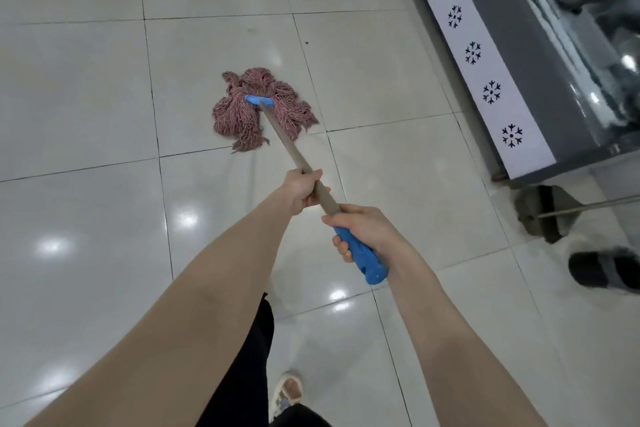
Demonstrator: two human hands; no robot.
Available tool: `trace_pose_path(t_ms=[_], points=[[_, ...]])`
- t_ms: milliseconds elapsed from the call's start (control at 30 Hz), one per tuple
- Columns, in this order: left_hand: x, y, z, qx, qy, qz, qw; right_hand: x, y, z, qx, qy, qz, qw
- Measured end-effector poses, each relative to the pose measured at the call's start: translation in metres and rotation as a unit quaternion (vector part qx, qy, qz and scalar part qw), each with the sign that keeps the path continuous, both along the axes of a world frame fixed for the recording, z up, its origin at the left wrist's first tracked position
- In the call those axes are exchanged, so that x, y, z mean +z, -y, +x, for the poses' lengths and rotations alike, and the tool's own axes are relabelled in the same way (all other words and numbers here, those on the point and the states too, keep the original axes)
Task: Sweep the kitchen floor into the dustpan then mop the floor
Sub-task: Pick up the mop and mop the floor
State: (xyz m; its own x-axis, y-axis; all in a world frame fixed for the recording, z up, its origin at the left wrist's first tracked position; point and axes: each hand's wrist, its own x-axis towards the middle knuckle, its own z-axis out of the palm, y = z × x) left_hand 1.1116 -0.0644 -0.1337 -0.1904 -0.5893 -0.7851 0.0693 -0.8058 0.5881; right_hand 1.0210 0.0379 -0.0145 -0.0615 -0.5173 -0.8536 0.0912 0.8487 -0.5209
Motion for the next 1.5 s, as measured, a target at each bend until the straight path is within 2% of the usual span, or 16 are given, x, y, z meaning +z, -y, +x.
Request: trace_pose_path(t_ms=[267,567,933,1100,1500], points=[[0.009,0.199,0.046,-0.021,0.014,0.008,1.0,-0.003,0.201,0.039,0.009,0.015,0.003,1.0],[0.008,0.353,0.062,-0.034,0.015,0.015,0.999,-0.004,0.356,0.051,0.051,0.0,0.026,0.998],[0.025,0.556,0.053,0.016,-0.008,0.028,0.999,0.012,0.573,0.032,0.103,-0.027,0.044,0.993],[0.026,0.618,0.058,0.038,-0.003,0.042,0.998,0.018,0.637,0.038,0.106,-0.031,0.05,0.993],[0.012,0.703,0.11,0.029,-0.004,0.054,0.998,0.011,0.716,0.091,0.105,-0.028,0.086,0.99]])
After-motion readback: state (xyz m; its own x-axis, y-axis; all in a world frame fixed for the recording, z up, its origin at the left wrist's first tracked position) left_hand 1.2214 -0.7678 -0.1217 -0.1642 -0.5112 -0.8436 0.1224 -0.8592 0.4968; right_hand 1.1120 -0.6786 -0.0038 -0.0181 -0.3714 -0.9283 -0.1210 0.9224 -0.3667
